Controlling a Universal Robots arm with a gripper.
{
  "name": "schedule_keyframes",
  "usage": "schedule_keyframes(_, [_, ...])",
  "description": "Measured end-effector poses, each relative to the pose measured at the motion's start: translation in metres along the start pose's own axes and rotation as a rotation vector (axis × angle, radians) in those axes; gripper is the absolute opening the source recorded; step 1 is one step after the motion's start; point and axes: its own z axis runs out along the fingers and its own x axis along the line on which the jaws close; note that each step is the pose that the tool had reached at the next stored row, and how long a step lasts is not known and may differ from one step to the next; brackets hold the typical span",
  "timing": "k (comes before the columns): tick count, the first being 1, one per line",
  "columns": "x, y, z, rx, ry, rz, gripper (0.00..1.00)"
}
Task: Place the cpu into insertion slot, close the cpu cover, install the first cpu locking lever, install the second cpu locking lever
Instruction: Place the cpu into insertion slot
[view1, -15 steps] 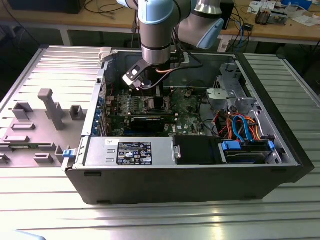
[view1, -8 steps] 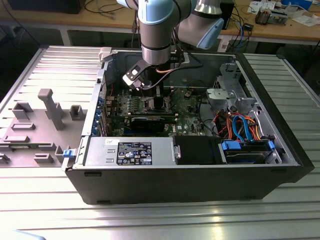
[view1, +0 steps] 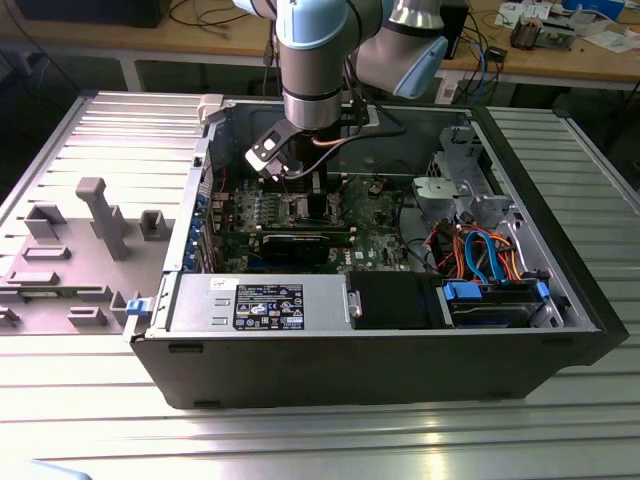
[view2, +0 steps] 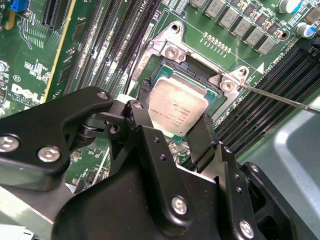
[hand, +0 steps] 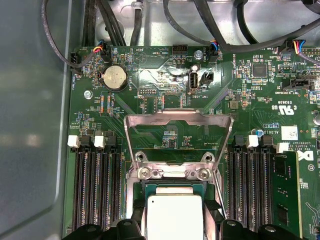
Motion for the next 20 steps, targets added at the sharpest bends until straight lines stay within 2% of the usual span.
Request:
schedule_keyframes(9, [0.0003,0.0001,-0.0007,-0.0005,0.0006,0.001,0.54])
schedule_keyframes(11, [0.0001,0.0002,-0.0026,0.0000,-0.0006,0.001,0.54])
schedule_keyframes(15, [0.0002,0.0002,-0.0033,0.0000,-0.0067,0.010,0.54])
schedule_keyframes(20, [0.0005,0.0002,-0.0024,-0.0002,-0.0063,0.018,0.54])
